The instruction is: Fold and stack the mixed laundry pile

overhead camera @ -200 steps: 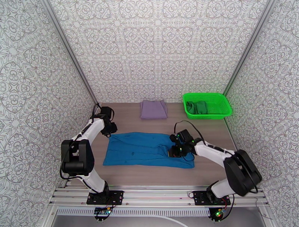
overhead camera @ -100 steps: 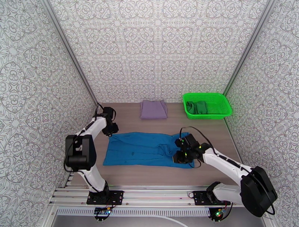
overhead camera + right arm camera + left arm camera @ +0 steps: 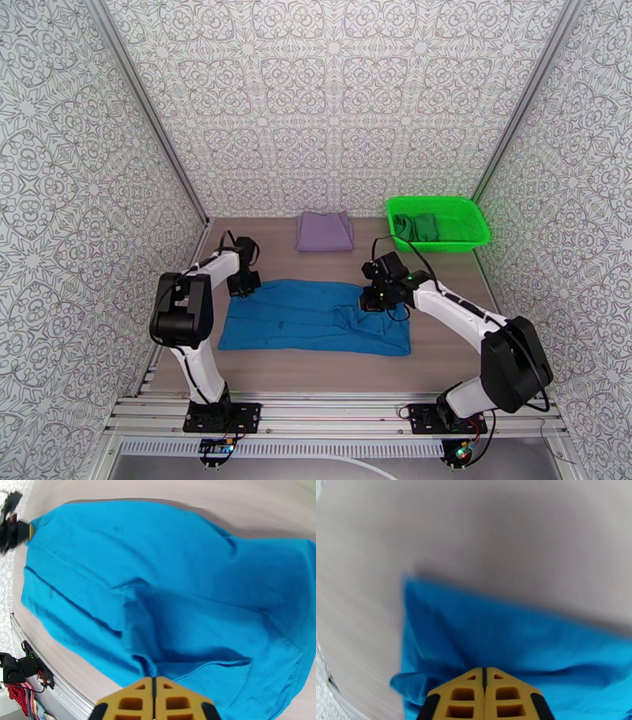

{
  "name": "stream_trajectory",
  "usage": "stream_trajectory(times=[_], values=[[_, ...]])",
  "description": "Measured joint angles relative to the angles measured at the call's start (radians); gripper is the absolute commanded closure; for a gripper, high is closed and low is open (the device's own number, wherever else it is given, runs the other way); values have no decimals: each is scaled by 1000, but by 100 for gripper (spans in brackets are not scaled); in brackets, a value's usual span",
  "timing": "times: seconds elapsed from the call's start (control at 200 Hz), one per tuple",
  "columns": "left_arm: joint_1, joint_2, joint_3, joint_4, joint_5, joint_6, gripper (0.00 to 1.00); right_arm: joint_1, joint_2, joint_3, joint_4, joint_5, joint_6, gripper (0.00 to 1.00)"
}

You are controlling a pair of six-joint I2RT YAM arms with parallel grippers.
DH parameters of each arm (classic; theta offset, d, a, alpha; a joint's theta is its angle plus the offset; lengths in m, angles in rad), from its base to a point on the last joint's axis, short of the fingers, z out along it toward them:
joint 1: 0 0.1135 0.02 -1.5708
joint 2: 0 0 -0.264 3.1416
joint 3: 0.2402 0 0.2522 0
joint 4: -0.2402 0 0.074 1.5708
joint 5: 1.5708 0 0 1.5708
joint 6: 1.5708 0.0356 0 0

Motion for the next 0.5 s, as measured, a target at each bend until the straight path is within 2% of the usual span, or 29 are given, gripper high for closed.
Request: stream_trajectory(times=[0.165, 0.265, 0.415, 0.5], values=[[-23, -44, -61, -21, -35, -59, 97, -9, 0, -6, 2, 0, -11, 93], [-27, -53, -84, -44, -62, -91, 92, -22, 0, -24, 10, 1, -10, 93], [-26, -90, -111, -71, -100, -126, 86, -117, 15, -47, 20, 55, -3, 70], [-20, -119, -112, -79, -116, -138, 85, -159, 50, -47, 28, 110, 1, 65]])
